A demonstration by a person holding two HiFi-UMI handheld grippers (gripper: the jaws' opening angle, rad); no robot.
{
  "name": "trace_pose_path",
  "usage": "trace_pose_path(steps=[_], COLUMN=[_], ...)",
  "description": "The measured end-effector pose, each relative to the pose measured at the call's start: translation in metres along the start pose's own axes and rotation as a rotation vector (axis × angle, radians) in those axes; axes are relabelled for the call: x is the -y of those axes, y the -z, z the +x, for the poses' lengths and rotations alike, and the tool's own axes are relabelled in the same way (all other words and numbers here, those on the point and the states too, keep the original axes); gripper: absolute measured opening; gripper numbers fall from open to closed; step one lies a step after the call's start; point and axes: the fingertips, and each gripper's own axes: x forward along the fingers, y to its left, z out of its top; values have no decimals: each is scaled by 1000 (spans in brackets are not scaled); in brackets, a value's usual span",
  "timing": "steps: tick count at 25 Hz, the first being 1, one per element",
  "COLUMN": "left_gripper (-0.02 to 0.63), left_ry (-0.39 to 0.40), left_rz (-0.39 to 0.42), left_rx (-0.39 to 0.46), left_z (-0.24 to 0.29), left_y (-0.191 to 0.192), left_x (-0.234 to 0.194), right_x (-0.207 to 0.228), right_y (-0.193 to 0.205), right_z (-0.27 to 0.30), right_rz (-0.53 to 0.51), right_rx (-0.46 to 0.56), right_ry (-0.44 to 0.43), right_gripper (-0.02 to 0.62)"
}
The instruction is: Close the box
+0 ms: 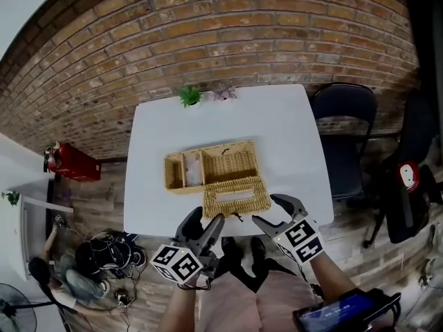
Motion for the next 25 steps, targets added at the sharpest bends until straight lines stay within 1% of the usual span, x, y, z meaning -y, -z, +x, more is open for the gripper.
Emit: trace_pose_path(steps=[3, 5, 8, 10, 15, 19, 23, 25], left_gripper=[333, 333, 333, 333, 333, 333, 333, 333], left_ry=[0, 7, 21, 21, -13, -79, -157, -171], left_rz=[-6, -3, 15, 32, 66, 94, 219, 261], left_rx=[15, 30, 46, 54, 107, 166, 208, 222], left_z=[2, 3, 9, 11, 6, 2, 1, 2], left_y=[-7, -14, -26, -34, -55, -72, -90, -99], left_x=[0, 3, 8, 11, 15, 14, 14, 13], right_x=[10, 10, 8, 6, 8, 15, 21, 24], right_y=[-12, -19, -26, -33, -53, -70, -85, -93], right_z=[-2, -3, -6, -8, -10, -10, -8, -5], right_rz=[-55, -134, -260, -302, -325, -343, -355, -362], right_rx=[25, 39, 68, 99, 165, 200, 233, 253], right_ry=[51, 59, 72, 78, 64, 52, 52, 58], right_gripper=[312, 310, 280, 251, 186, 170, 154, 143])
